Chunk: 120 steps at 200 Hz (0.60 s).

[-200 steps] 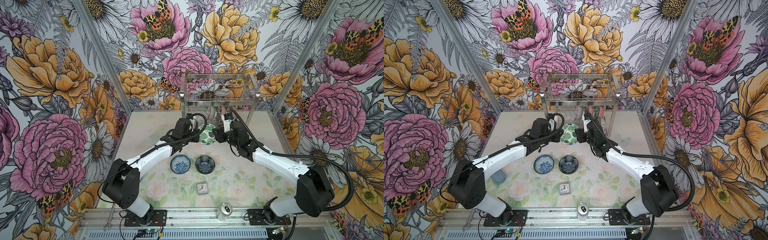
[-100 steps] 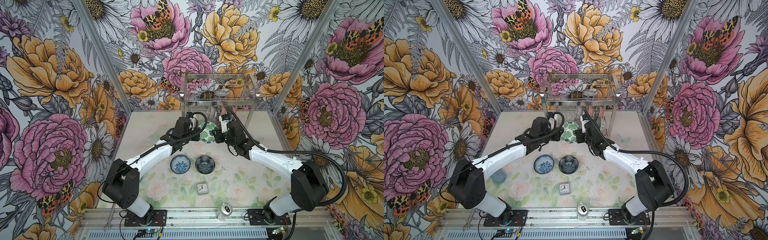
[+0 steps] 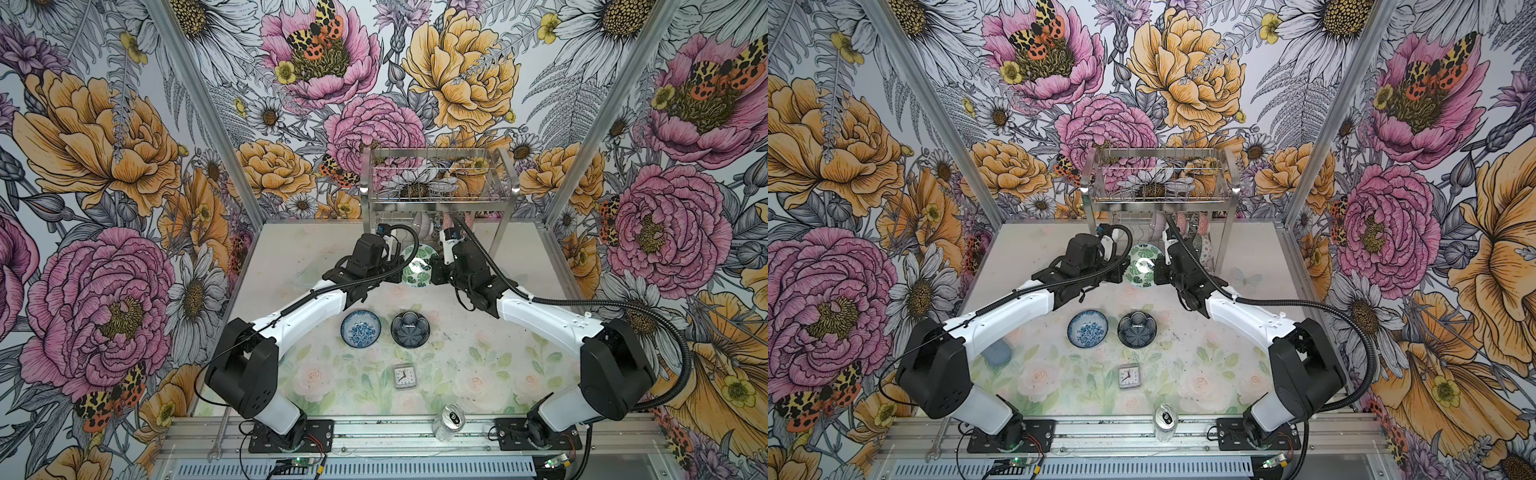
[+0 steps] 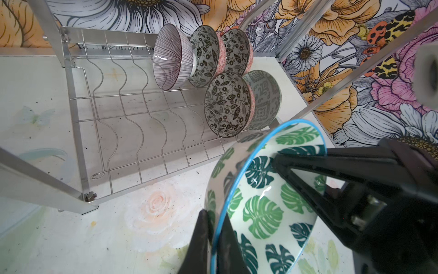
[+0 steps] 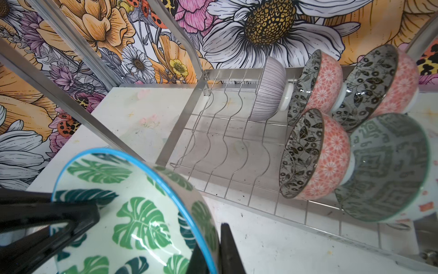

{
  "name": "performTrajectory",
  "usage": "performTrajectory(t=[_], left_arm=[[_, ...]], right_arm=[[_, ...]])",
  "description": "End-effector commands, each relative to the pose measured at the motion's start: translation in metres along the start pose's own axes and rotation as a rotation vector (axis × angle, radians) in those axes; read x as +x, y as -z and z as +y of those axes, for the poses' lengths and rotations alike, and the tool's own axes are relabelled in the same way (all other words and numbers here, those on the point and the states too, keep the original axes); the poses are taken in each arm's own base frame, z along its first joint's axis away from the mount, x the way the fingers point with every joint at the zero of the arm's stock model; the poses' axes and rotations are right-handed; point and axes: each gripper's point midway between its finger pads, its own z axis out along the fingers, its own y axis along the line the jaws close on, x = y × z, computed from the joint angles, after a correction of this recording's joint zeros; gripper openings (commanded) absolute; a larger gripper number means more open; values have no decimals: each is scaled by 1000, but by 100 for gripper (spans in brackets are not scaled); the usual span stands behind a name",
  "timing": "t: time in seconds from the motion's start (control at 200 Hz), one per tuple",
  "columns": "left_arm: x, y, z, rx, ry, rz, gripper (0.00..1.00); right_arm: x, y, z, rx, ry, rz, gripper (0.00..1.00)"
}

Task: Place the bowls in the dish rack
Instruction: 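Grasp the leaf bowl rim with the right gripper while the left holds it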

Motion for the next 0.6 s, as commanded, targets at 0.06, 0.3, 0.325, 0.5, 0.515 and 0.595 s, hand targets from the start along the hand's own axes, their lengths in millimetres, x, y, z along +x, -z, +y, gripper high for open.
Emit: performTrajectory(t=[0.06, 0.3, 0.325, 0.5, 0.515, 0.595], left_arm=[[-40, 14, -14, 65, 20, -117, 0], [-38, 14, -11, 59, 23, -111, 1], [-38, 14, -11, 58, 23, -111, 2], [-40, 16, -9, 55, 25, -113, 30], [-39, 16, -9, 56, 24, -112, 33], [-41, 17, -8, 54, 23, -115, 48]], right_arm=[[-15, 4, 16, -60, 11, -31, 0], [-18, 6, 15, -53, 25, -39, 0], [-18, 6, 15, -52, 24, -40, 0], [-21, 7, 13, -44, 30, -47, 0], [-21, 7, 13, -42, 30, -47, 0], [-22, 7, 11, -36, 34, -50, 0]])
